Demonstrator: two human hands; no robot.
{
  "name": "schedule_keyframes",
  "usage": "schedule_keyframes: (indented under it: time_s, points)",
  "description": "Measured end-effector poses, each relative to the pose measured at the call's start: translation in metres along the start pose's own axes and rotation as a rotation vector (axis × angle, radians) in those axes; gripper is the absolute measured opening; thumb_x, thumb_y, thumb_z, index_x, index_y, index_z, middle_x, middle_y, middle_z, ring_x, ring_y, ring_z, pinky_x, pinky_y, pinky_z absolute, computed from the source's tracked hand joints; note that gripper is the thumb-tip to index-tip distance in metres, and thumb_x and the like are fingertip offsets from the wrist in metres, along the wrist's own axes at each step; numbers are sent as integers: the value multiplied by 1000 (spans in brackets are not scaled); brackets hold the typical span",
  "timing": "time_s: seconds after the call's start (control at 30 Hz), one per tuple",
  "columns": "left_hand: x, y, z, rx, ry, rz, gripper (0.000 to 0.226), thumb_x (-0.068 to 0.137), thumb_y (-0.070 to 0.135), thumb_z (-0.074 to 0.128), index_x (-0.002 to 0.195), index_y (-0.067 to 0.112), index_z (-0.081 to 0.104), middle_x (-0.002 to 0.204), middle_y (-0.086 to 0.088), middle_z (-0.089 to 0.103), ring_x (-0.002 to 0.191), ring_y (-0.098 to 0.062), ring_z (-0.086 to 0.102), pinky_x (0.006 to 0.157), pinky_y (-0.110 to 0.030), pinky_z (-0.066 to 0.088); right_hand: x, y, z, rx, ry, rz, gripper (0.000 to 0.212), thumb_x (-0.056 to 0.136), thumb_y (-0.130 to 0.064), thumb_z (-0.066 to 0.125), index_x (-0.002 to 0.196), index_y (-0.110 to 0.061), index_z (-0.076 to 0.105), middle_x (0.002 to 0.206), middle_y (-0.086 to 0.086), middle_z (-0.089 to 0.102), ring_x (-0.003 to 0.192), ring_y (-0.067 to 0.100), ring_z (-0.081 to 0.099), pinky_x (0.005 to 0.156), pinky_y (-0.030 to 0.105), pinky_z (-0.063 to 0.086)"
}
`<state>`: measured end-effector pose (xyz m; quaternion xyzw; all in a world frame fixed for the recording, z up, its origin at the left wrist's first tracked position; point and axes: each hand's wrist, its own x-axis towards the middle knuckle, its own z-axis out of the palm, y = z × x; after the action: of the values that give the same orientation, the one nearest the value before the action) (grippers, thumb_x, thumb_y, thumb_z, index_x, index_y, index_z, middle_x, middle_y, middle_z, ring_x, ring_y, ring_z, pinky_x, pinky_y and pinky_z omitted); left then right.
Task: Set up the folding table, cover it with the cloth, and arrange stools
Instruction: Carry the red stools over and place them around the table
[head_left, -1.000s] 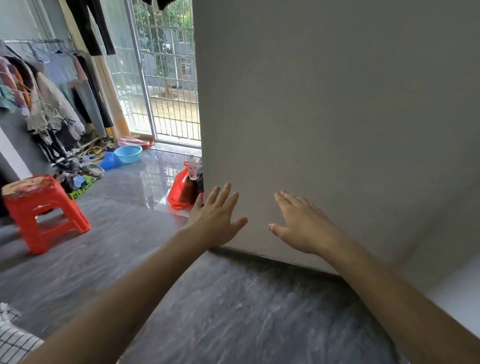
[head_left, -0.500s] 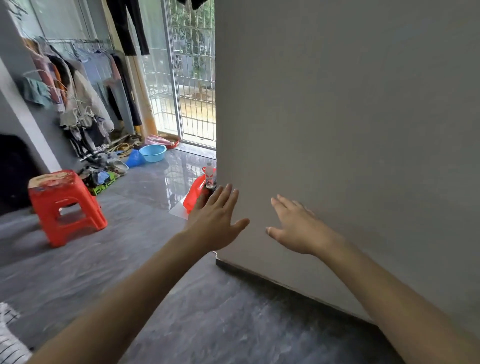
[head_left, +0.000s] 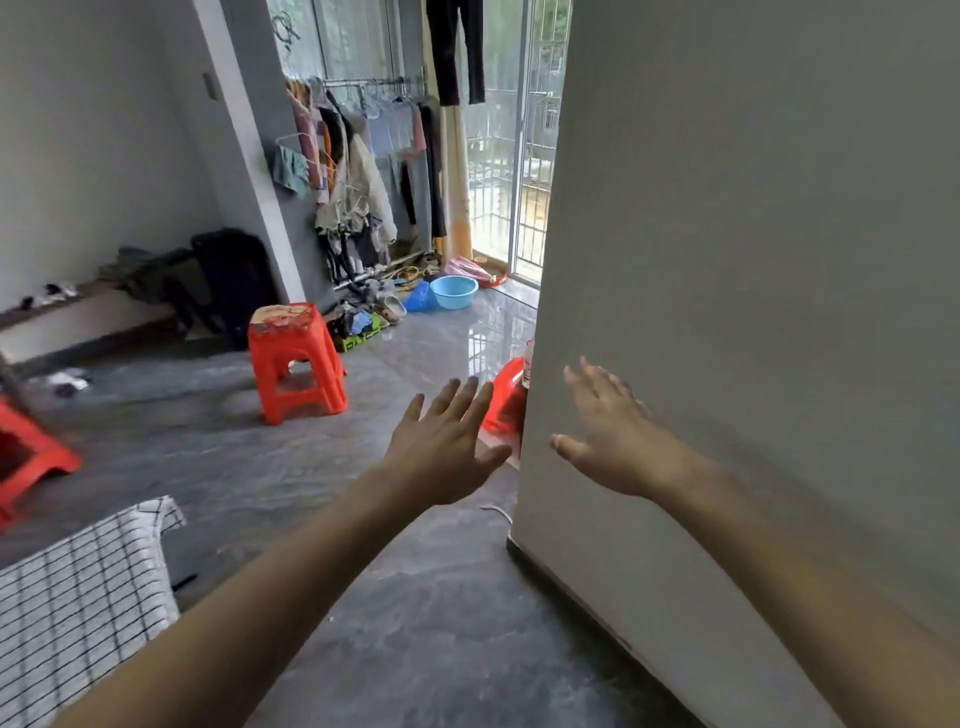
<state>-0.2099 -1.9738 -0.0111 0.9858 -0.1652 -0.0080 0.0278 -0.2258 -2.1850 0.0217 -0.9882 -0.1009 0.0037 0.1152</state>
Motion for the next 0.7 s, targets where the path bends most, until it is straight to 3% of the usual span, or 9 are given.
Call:
schedule_keyframes:
  time_s: [0.37,0.7]
  points:
    - [55,-78,1,-36,-61,-197,77,96,64,24,155,24,-7,163,2,-7,150,-16,-7,120,-49,4,123,-44,41,-99,-127,-220,84,93,-52,51,155,-17,6,163,9,6,149,27,9,120,46,15]
    - [121,-260,-7,-105,-12,-337,74,95,65,24,154,30,-3,163,5,-7,149,-16,-7,118,-48,-2,295,-158,51,-167,-148,-358,85,93,-55,50,155,-19,6,163,6,10,147,28,19,120,43,21]
